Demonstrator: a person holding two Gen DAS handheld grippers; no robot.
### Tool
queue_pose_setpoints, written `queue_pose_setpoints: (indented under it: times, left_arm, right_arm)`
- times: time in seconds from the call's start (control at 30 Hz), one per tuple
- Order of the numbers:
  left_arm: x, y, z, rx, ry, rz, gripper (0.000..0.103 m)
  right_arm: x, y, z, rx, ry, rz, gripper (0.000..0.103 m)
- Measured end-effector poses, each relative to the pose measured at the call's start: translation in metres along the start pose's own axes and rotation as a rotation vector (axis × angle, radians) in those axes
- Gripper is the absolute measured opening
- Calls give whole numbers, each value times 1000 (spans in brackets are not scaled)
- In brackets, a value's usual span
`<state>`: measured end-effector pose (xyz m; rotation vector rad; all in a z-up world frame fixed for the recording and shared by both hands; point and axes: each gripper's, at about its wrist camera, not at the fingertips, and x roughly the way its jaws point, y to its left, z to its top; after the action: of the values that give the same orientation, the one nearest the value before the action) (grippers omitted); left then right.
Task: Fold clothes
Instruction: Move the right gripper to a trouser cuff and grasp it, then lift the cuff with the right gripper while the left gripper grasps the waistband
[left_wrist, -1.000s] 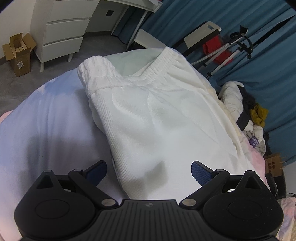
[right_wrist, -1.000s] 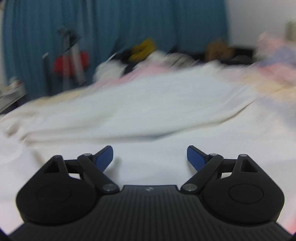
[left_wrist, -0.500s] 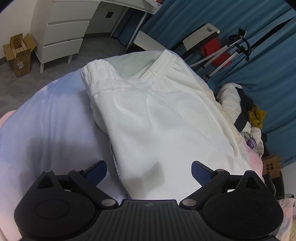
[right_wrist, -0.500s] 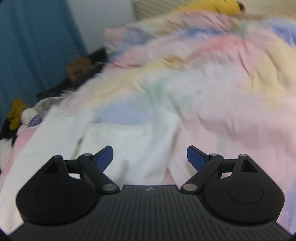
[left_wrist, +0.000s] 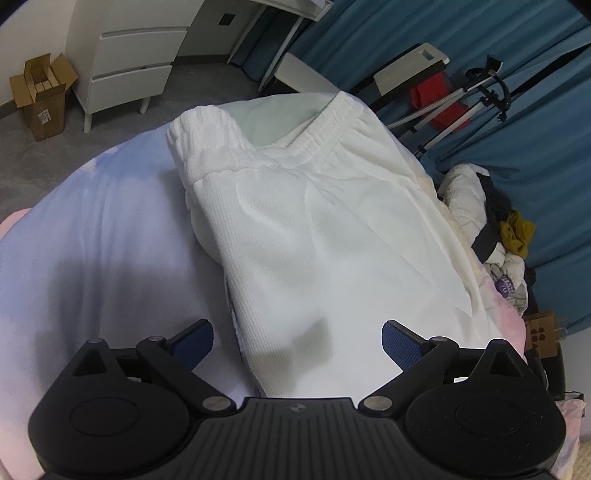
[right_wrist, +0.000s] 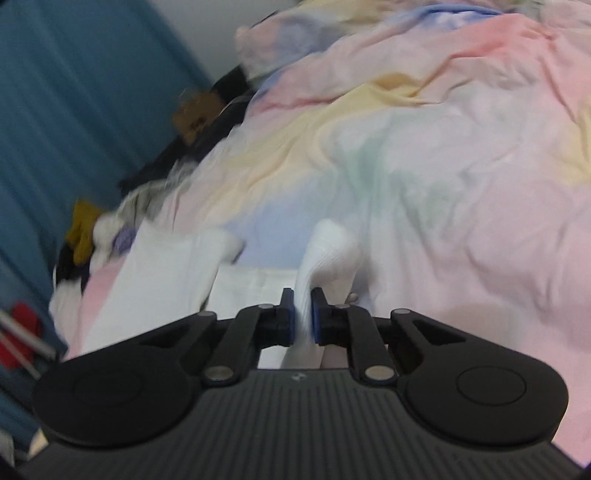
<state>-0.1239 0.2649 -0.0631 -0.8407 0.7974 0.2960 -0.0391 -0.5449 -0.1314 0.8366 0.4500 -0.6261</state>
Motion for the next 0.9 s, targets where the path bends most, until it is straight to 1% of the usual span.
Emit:
queue_pose_setpoints:
  times: [0.07, 0.1, 0.2, 0.3, 0.4, 0.47, 0.5, 0.53, 0.7, 0.8, 0.87, 0.9]
  left_arm:
    - [-6, 5, 1, -21, -20, -22, 98]
    - [-11, 8, 2, -37, -42, -18, 98]
    - [-27, 18, 5, -95, -101, -15, 98]
    - [-37, 28, 6, -156, -127, 12, 98]
    - [-35, 33, 8, -193, -119, 72, 95]
    - [-26, 34, 11, -200, -102, 68, 92]
    - [-22, 35, 12, -197, -92, 48, 89]
    - [-16, 34, 14, -197, -73, 24, 84]
    - [5, 34, 15, -215, -7, -101, 73]
    - [9, 31, 16, -220, -6, -118, 71]
    - [12, 32, 15, -233, -2, -129, 66]
    - [14, 33, 16, -240, 0, -130, 60]
  right_arm:
    - [-3, -14, 2, 108, 10, 49, 9]
    - [-4, -19, 4, 145, 5, 62, 8]
    - [-8, -17, 7, 131, -18, 68, 8]
    - [-12, -17, 9, 144, -35, 84, 8]
    - [-21, -19, 10, 171, -72, 101, 8]
    - [-28, -18, 12, 175, -97, 124, 8]
    - [-31, -17, 12, 180, -104, 136, 8]
    - [-33, -16, 12, 184, -111, 148, 8]
    - [-28, -17, 13, 196, -101, 161, 8]
    - [-26, -20, 13, 211, -95, 156, 8]
    - [-27, -20, 13, 206, -98, 143, 8]
    - [-28, -20, 12, 203, -100, 137, 8]
